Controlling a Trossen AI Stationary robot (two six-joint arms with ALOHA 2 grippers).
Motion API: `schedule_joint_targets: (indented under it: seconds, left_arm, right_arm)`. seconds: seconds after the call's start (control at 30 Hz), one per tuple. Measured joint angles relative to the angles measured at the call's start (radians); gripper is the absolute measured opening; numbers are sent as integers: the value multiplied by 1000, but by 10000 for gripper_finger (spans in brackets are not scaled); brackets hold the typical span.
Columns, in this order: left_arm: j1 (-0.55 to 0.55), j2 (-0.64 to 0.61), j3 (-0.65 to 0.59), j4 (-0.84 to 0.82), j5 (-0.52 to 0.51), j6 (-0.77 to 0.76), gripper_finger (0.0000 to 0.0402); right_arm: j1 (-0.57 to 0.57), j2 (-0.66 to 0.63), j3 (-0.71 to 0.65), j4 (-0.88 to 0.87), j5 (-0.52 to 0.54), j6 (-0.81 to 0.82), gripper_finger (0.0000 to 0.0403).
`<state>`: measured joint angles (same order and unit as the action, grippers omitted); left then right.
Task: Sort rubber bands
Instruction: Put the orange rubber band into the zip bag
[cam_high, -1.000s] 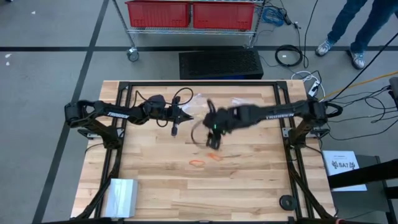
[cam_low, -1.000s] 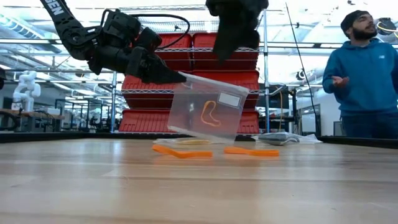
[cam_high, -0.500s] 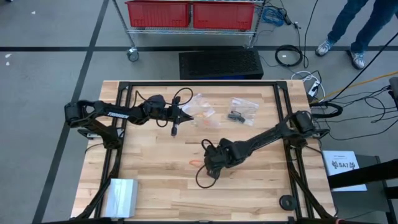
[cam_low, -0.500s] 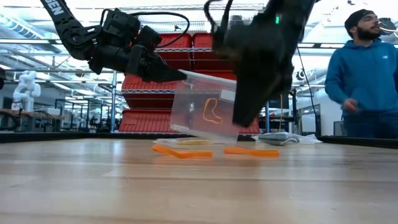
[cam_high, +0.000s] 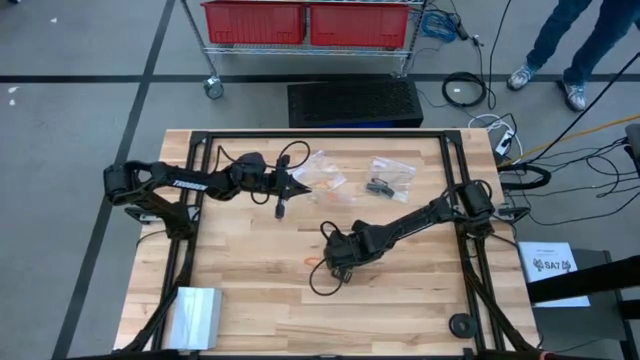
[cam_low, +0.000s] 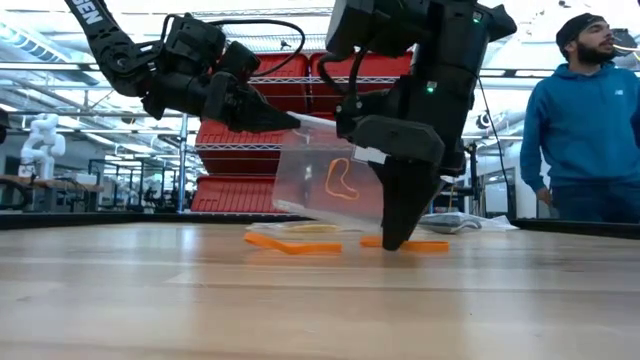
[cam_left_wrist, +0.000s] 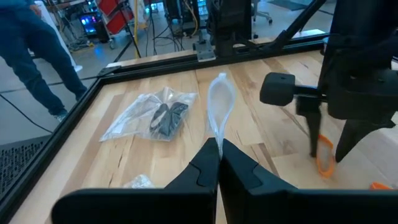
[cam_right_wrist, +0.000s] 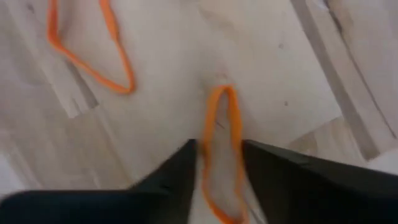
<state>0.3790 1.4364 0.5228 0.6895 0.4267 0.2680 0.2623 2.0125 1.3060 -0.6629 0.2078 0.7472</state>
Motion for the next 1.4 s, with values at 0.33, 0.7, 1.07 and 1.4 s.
schedule_joint_targets:
  seconds: [0.33,0.7,1.07,1.4]
  left_arm:
    - [0,0,0,-1,0,0,8]
    - [0,0,0,-3,0,0,8]
    - [0,0,0,-3,0,0,8]
    - [0,0,0,-4,18,0,8]
  right_arm:
    - [1,-23,-7,42,-17,-32,5]
    - [-23,-281,-5,83,258,-140,1]
    - [-190,-356,-4,142,270,-465,0]
    - [-290,-304,-4,153,129,-567,0]
